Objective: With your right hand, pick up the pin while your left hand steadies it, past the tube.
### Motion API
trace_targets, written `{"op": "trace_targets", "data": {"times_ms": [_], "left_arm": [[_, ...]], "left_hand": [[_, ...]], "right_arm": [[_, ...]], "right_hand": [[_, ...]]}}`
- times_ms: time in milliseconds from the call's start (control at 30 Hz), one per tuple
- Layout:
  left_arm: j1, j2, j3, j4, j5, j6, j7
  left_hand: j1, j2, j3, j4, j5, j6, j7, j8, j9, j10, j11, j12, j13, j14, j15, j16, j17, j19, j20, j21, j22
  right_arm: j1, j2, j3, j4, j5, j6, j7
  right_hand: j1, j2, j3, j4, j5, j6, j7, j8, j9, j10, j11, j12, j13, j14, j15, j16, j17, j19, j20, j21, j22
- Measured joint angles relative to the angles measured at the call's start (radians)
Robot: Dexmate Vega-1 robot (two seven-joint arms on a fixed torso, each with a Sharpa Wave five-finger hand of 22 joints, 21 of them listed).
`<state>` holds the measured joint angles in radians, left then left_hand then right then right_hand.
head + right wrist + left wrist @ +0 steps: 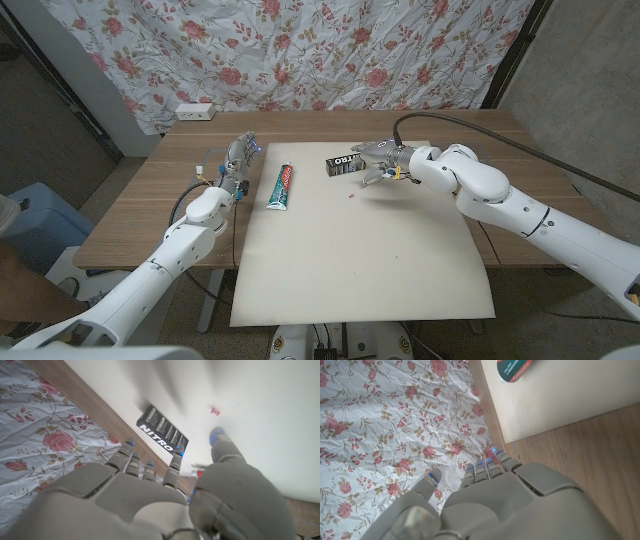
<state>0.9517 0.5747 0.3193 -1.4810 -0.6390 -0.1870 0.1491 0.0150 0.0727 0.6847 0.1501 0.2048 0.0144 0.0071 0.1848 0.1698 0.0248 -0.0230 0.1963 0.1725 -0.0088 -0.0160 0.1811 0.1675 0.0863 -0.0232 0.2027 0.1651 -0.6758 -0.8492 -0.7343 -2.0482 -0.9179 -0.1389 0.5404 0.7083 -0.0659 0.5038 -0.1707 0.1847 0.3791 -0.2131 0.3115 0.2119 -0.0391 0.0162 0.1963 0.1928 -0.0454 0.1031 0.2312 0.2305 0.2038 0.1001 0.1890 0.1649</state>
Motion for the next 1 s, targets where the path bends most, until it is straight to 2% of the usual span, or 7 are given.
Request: {"op": "trace_targets", "data": {"times_ms": [100, 300, 767, 800, 1000], "left_arm": [[0.003, 0.002, 0.0, -0.004, -0.001, 0.002, 0.0], [0.009, 0.007, -0.001, -0.012, -0.001, 0.007, 0.0], [0.016, 0.016, -0.001, -0.018, -0.004, 0.016, -0.005], [0.016, 0.017, -0.001, -0.018, -0.004, 0.016, -0.006], [0.017, 0.02, -0.001, -0.018, -0.005, 0.019, -0.008]], "left_hand": [[0.0, 0.0, 0.003, -0.002, 0.0, 0.0, 0.0, 0.0, 0.0, 0.0, 0.0, 0.0, 0.0, 0.0, 0.0, 0.0, 0.0, 0.0, 0.0, 0.0, 0.0], [0.0, 0.0, 0.003, -0.003, 0.0, 0.0, 0.0, 0.0, 0.0, 0.0, 0.0, 0.0, 0.0, 0.0, 0.0, 0.0, 0.0, 0.004, 0.004, 0.0, 0.0], [0.0, 0.0, 0.003, -0.003, 0.0, 0.004, -0.004, 0.0, 0.0, 0.0, 0.0, 0.0, 0.0, 0.0, 0.0, 0.0, 0.003, 0.005, 0.005, -0.008, 0.0], [0.0, 0.0, 0.003, -0.003, 0.0, 0.004, -0.004, 0.0, 0.0, 0.0, 0.0, 0.0, 0.0, 0.0, 0.0, 0.0, 0.003, 0.005, 0.005, -0.008, 0.0], [0.0, 0.0, 0.003, -0.003, 0.0, 0.004, -0.004, 0.0, 0.0, 0.0, 0.0, 0.0, 0.0, 0.0, 0.0, 0.0, 0.003, 0.005, 0.005, -0.008, 0.0]], "right_arm": [[0.0, 0.003, -0.003, 0.007, -0.009, 0.015, -0.006], [0.002, 0.014, -0.013, 0.028, -0.026, 0.037, -0.011], [0.015, 0.044, -0.036, 0.071, -0.058, 0.079, -0.03], [0.015, 0.044, -0.036, 0.072, -0.059, 0.079, -0.031], [0.016, 0.053, -0.044, 0.089, -0.074, 0.093, -0.053]], "right_hand": [[0.014, -0.014, -0.003, 0.003, 0.0, 0.001, -0.002, 0.0, 0.0, 0.0, 0.0, 0.0, 0.0, 0.001, -0.001, 0.0, 0.005, 0.0, 0.0, 0.0, 0.0], [0.014, -0.014, -0.004, 0.004, 0.0, 0.018, -0.003, 0.008, 0.0, 0.005, -0.006, 0.0, 0.0, 0.001, -0.001, 0.0, 0.004, 0.0, 0.0, 0.0, 0.0], [0.007, -0.006, -0.004, 0.004, 0.0, 0.046, -0.003, 0.025, 0.005, 0.012, -0.013, 0.004, 0.0, 0.012, -0.012, 0.007, 0.009, 0.006, -0.006, 0.0, 0.0], [0.015, 0.003, -0.004, 0.004, 0.0, 0.052, -0.005, 0.028, 0.005, 0.012, -0.013, 0.004, 0.0, 0.016, -0.016, 0.007, 0.011, 0.013, -0.005, 0.0, 0.0], [0.021, 0.008, -0.004, 0.004, 0.0, 0.066, -0.006, 0.033, 0.004, 0.025, -0.018, 0.004, 0.0, 0.023, -0.023, 0.015, 0.014, 0.019, -0.005, 0.0, 0.0]]}}
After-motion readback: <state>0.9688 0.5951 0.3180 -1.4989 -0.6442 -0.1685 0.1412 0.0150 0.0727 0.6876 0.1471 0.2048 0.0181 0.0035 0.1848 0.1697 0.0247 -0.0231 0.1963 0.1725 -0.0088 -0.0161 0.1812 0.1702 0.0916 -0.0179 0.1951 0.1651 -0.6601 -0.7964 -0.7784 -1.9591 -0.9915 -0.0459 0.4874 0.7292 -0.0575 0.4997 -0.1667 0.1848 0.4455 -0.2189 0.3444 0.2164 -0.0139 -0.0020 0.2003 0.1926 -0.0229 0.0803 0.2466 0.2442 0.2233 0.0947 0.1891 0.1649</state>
